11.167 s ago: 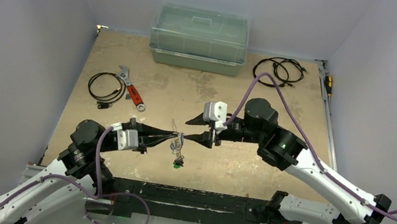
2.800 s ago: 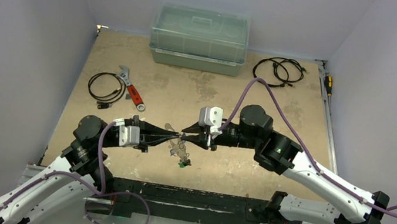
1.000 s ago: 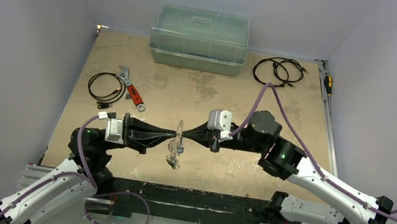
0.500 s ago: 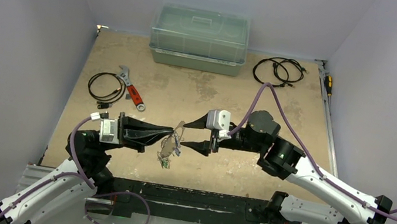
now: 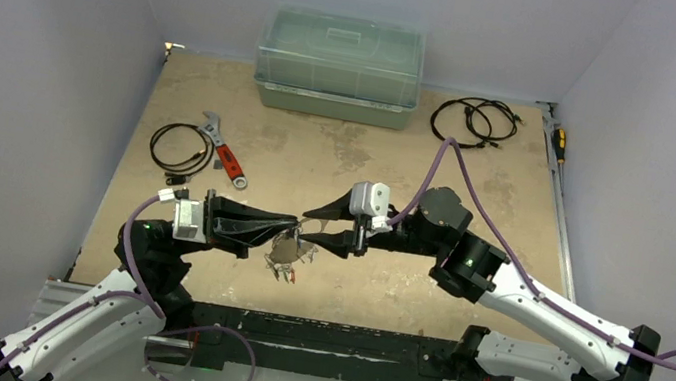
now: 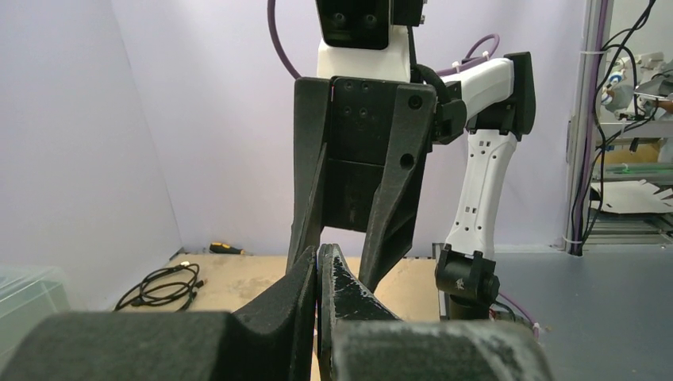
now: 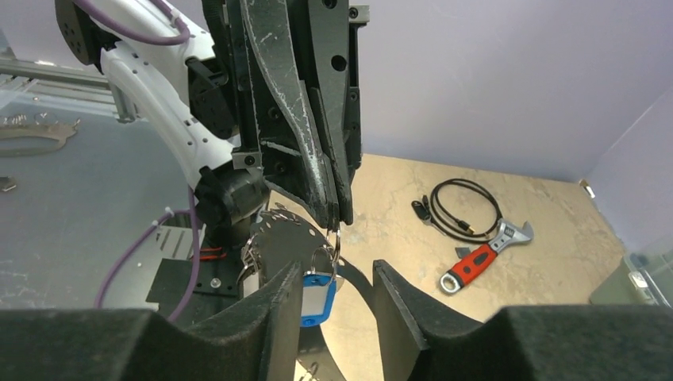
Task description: Put the keys on the keyring
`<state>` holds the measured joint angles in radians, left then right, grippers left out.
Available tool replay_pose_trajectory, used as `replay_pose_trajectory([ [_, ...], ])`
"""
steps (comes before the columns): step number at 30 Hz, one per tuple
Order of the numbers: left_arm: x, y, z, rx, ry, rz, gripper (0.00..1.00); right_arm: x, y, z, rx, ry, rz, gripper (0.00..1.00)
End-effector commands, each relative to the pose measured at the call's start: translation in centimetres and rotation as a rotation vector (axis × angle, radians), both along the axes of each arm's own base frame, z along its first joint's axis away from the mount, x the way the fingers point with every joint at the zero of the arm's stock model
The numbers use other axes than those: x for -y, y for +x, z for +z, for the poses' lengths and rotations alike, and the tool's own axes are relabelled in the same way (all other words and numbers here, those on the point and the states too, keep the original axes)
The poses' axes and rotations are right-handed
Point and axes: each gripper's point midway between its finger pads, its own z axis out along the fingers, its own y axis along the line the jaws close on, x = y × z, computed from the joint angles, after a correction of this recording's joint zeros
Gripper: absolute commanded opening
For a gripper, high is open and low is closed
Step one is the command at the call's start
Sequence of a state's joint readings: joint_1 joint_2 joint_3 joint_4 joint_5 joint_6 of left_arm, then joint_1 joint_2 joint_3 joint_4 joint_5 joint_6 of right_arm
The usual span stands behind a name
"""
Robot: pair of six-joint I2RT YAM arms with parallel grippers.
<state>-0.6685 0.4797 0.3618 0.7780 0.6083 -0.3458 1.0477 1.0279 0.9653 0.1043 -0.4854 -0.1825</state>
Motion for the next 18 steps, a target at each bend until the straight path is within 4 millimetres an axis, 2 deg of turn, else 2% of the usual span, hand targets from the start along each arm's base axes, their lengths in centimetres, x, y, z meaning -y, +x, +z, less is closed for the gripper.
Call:
replay_pose_trajectory([
  [1, -0.7, -0.5, 1.9, 0.048, -0.062, 0.006, 0.0, -0.6, -0.3, 1.2, 0.006, 0.041, 0.033, 0.38],
  [7, -0.7, -0.5, 1.9, 0.048, -0.061, 0.007, 0.0, -0.9, -0.3, 1.4, 0.004, 0.045, 0.043, 0.27],
  [10, -0.7, -0.5, 1.9, 0.048, -0.061, 0.007, 0.0, -0.9, -0.3, 1.7, 0.006, 0.055, 0.044, 0.25],
  [13, -0.7, -0.4, 1.8, 0.045, -0.059, 0.01, 0.0, -1.1, -0.4, 1.5, -0.002, 0.053, 0.05, 0.07],
  [14, -0.7, -0.3, 1.8, 0.042, -0.059, 0.016, 0.0, -1.1, -0.3, 1.4, -0.006, 0.046, 0.048, 0.05],
  [16, -0.7, 0.4, 1.3, 0.011, -0.039, 0.049, 0.0, -1.3, 0.3, 0.6, -0.022, 0.026, 0.019, 0.08],
  [18, -1.0, 2.0, 0.8, -0.038, -0.017, 0.129, 0.0, -1.4, 1.2, -0.4, -0.05, 0.01, -0.032, 0.14],
])
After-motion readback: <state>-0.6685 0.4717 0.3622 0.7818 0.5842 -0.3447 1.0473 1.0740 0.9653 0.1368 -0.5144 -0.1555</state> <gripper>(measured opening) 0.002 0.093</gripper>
